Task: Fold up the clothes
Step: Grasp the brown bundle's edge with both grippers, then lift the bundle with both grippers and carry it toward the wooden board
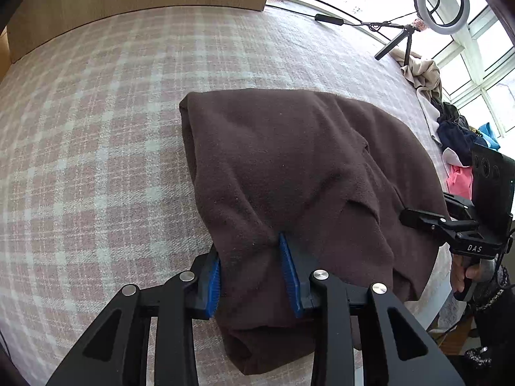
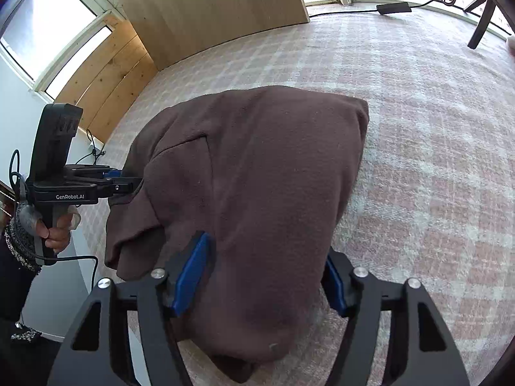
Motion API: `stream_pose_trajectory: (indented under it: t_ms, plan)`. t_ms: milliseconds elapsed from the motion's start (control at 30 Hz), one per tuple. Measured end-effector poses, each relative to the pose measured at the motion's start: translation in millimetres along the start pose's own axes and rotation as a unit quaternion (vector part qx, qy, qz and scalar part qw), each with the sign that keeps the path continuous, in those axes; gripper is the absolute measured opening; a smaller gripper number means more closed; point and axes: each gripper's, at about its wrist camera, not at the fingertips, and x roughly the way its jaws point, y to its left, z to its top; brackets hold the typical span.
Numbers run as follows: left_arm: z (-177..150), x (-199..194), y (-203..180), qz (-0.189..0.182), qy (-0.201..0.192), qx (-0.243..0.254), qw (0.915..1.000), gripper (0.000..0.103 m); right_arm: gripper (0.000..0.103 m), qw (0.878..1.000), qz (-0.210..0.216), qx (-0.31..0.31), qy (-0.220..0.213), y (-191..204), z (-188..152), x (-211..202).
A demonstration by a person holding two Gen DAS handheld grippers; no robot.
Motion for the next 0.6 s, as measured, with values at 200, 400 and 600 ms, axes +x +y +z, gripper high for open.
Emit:
stream_pose_trajectory:
  t_ms: [200,400,600]
  plan:
    - [-3.6,-20.8,8.6,-0.051,-0.034,-0.014,0.998,0.018,0.028,0.999,0.031,0.029,-0.014,13.0,7.2,-12.6]
    - [2.8,-73.9,24.7,-0.081,-0.072,0.026,0.9937,0.018,0.027,0.997,0.029,0.019,-0.066,66.6,28.7,-28.5]
    - [36.8,-140.9,93.1,-0.048,-0.112,0.042,0.9916,0.018,0.027,0.995,0.025,-0.033,-0.09,119.1,63.4,3.9]
